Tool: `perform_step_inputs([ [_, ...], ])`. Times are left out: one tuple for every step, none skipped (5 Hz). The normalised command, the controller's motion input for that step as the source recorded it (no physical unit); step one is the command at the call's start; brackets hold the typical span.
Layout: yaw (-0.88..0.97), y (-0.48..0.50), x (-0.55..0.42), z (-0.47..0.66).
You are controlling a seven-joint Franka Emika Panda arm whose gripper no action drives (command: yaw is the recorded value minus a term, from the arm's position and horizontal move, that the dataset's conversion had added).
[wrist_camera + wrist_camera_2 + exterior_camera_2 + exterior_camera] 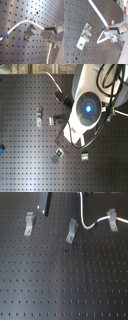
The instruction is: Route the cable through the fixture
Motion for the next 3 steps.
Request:
perform_step_inputs([
  [0.0, -0.036, -0.027, 0.18],
  [-0.15, 0.023, -0.254, 0.44],
  [0.0, 0.183, -0.243, 0.35],
])
